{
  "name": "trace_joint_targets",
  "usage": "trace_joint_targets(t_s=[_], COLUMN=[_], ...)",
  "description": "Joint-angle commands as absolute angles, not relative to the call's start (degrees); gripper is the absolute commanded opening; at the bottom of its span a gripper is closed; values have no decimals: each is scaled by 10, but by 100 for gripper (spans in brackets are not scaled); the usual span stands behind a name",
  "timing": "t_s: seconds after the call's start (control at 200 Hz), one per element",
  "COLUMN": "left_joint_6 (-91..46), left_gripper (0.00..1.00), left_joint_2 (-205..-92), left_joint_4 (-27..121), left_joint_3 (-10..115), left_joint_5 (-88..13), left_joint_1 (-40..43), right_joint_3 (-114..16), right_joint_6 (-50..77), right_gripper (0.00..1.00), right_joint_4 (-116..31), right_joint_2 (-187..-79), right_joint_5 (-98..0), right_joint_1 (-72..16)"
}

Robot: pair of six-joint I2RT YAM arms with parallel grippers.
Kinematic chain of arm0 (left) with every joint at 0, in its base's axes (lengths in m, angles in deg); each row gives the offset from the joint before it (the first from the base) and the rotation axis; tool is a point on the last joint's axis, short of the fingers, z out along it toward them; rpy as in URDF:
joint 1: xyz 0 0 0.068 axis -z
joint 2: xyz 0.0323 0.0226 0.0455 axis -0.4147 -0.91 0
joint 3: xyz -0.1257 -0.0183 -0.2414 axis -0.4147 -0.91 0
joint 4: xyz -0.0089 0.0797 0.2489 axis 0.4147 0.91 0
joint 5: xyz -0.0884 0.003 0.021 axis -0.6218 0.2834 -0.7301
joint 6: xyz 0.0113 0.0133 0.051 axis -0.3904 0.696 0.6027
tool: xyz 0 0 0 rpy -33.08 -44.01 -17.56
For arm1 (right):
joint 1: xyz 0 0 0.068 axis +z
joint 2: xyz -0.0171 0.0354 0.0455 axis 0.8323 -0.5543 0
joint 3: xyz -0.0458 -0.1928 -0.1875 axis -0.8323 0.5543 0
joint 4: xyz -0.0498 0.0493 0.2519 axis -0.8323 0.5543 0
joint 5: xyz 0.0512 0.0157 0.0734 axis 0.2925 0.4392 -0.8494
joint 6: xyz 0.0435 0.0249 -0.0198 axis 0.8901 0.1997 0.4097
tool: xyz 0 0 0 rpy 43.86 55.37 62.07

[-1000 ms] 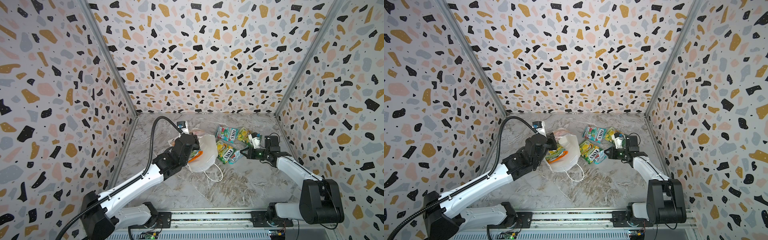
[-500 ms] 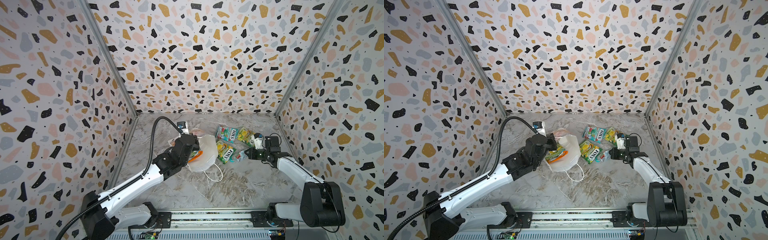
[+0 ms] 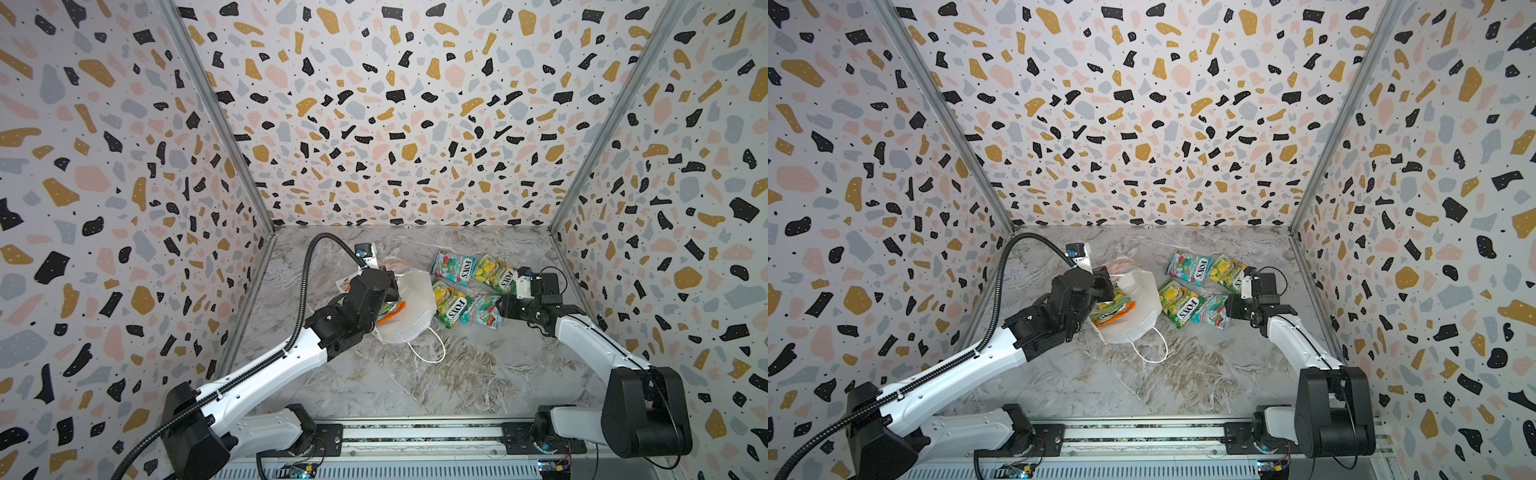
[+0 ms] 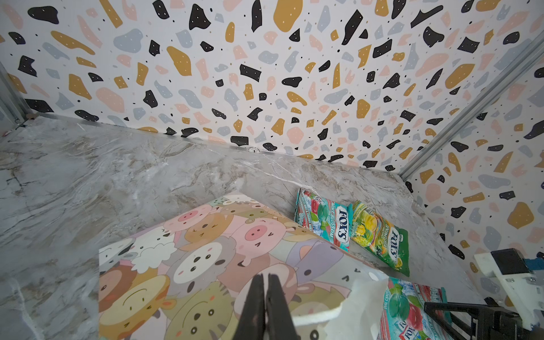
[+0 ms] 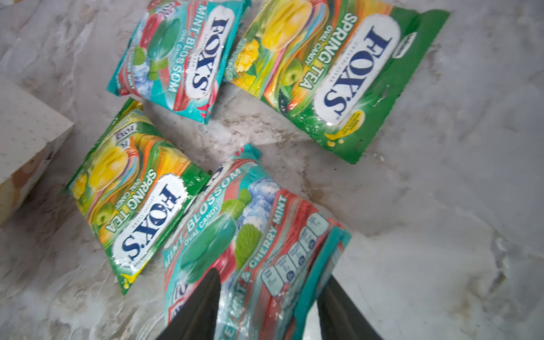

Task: Take the snacks out of the paper bag
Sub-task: 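Open the right gripper to release the teal pack on the table, then move the right gripper back into the bag toward the green Spring Tea pack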

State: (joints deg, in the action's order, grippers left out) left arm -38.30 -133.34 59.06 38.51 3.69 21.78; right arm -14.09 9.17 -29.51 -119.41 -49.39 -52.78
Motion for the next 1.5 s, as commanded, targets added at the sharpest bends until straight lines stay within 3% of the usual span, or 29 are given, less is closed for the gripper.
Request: trace_joint_targets(t_s=[0.0, 0.235, 0.491, 0.841, 1.262, 1.497], left_joint_6=[-373, -372, -372, -386, -404, -404], left_gripper=[0, 0, 0, 0, 0, 0], left_joint_2=[-1335, -1333, -1332, -1311, -1327, -1329], left_joint_4=[585, 581, 573, 527, 500, 499], left_joint_3=[404, 401, 402, 384, 395, 401], left_joint_5=[44, 39, 22, -6, -26, -27], left_joint_1=[217, 217, 217, 217, 217, 217], right_joint_3=[-155, -150, -136, -163, -196, -224], right_joint_6=[109, 127, 130, 199, 211, 235], right_gripper=[59, 64, 63, 57, 52, 49], right_joint_4=[-277, -280, -348, -404, -464, -482], right_joint_2=[-1178, -1147, -1106, -1089, -1158, -1243], right_joint_5=[-427, -389, -606, -753, -730, -674], right_joint_1=[-528, -529, -499, -353, -158, -107])
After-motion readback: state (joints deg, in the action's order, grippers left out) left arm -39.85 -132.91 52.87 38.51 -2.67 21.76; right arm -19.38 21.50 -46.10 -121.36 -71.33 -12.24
